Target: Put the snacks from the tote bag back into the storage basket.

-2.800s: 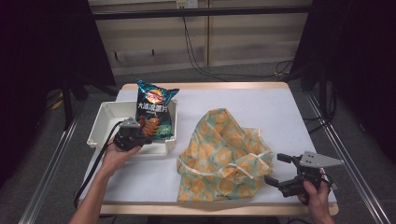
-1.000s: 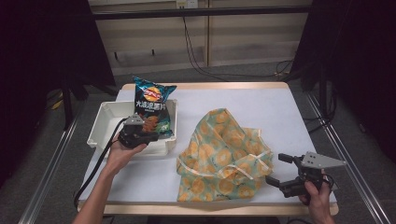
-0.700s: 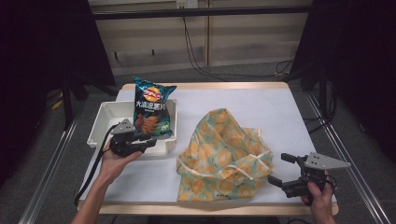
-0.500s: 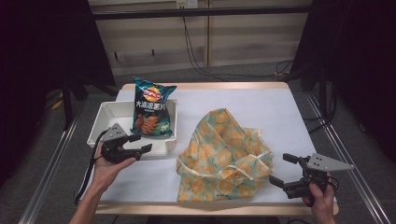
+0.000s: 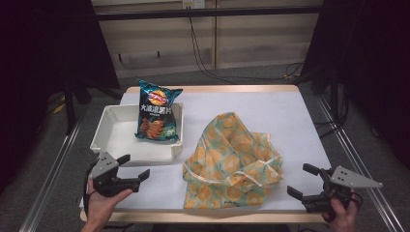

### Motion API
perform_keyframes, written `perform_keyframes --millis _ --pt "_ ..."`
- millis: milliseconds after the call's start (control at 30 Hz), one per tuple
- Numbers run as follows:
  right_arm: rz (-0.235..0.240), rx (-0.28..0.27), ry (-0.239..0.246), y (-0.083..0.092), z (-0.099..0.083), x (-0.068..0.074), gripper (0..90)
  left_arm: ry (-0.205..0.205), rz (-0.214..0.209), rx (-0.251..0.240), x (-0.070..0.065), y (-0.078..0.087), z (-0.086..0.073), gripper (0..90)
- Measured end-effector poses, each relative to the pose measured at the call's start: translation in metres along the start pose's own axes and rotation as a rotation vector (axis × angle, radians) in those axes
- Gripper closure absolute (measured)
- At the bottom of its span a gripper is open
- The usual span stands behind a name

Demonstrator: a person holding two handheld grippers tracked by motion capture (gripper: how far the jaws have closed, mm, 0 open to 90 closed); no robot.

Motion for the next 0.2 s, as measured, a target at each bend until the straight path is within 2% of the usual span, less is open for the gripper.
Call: perform_keyframes --millis 67,100,200 --pt "0.001 0.0 -0.008 0.0 -0.001 -0.002 0.0 0.012 0.005 -0.002 -0.002 0.001 -0.008 9.2" --pt "-0.006 -0.004 -0.012 -0.001 -0.002 -0.003 0.0 0.013 0.021 0.005 -0.002 0.002 -0.012 9.1" --pt "-0.001 0.008 -0.013 -0.003 -0.004 -0.005 0.0 0.035 0.029 0.012 0.002 0.002 -0.018 8.4"
Point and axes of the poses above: each handheld gripper's, and its own axes: y roughly backward along the jaws, z roughly out of its top, x roughly to its left, the point moved 3 cm from there along -y, roughly forward along the jaws, and after that the axes turned 9 degrees about y, right-handed, at the moved point
